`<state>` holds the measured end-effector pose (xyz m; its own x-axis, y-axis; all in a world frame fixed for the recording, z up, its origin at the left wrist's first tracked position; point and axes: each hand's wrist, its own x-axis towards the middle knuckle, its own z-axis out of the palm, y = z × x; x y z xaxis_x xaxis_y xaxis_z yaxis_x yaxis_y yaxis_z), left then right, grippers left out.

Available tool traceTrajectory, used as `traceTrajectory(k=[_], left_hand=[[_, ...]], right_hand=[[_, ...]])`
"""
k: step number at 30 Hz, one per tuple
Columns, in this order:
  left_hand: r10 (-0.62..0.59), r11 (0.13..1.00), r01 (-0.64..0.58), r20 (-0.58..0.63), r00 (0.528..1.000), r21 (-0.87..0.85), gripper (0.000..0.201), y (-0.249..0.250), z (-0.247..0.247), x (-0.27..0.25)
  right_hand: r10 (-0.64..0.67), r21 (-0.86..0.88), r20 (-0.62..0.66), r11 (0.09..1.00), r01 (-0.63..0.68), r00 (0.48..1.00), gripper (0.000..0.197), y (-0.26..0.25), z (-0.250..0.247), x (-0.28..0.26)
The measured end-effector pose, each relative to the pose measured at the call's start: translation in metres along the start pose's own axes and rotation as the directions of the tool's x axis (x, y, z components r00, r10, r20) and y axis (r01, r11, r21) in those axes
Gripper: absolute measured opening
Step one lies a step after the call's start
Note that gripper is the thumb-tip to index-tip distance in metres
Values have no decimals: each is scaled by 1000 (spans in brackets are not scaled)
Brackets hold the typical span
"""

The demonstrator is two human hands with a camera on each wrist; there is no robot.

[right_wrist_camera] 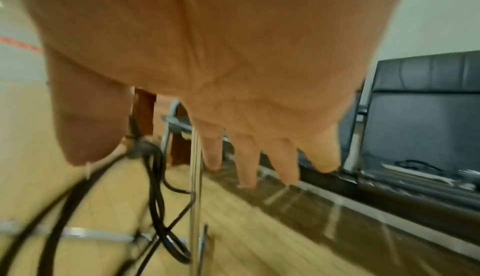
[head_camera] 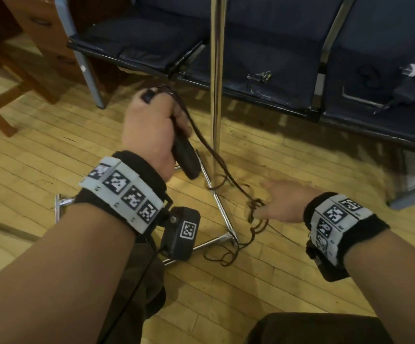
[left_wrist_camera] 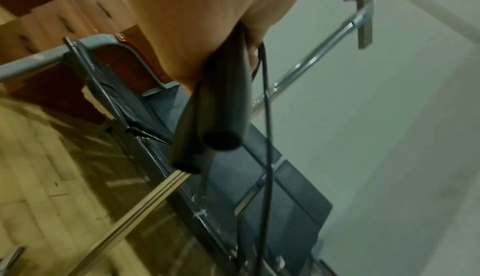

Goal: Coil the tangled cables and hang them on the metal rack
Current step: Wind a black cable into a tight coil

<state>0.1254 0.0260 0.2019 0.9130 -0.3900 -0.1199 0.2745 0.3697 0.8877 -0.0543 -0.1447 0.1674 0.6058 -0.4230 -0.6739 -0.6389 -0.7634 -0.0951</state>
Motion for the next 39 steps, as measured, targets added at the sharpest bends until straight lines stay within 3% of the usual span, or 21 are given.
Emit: traceTrajectory(k=[3,6,8,10,13,16,20,21,23,24,26,29,32,37,39], left_hand=[[-46,975,8,165,985,224,14,-11,13,-15],[-90,945,-25,332,939,326,12,-14,22,-25],[-102,936,-52,411,906,347,12,-12,21,-27],[-124,939,-53,478,869,340,12,-11,19,-28],[-152,918,-69,508,848,390,10,-11,19,-30],[-123,895,-122,501,857,428,9,-12,21,-29],[-71,965,-21,338,939,262,12,-10,27,-26],[-58,982,7,269,962,188,12,-8,28,-24],[-48,999,49,122,991,1,15,-1,27,-19],[-51,994,57,64,997,-94,18,4,25,-17],[-63,972,63,10,998,-226,24,10,22,-12],[-131,931,124,3,991,-343,32,12,22,-13],[-221,876,200,2,975,-439,26,17,18,-9],[-215,900,178,-50,975,-397,17,16,13,-3],[-183,924,149,-67,981,-351,17,11,16,-3]], right_hand=[[-252,339,-233,884,321,939,96,-18,-13,-14],[-412,561,-373,614,556,831,85,-40,-17,-20],[-414,622,-419,518,588,808,58,-46,-17,-21],[-401,621,-419,528,579,815,34,-47,-16,-22],[-383,597,-394,585,549,836,14,-46,-15,-21],[-350,580,-377,632,513,857,16,-47,-14,-22],[-381,765,-334,425,484,862,25,-45,-11,-25],[-383,755,-309,458,469,871,27,-42,-8,-23],[-356,635,-213,657,406,910,34,-32,1,-15],[-327,541,-153,762,356,932,37,-26,5,-10],[-258,411,-70,873,264,964,42,-11,12,-2],[-147,354,-119,918,180,982,29,11,16,6],[-136,242,-166,955,174,977,13,28,16,10],[110,-7,-94,994,-111,989,28,46,26,18],[133,8,-106,991,-132,986,29,46,25,16]])
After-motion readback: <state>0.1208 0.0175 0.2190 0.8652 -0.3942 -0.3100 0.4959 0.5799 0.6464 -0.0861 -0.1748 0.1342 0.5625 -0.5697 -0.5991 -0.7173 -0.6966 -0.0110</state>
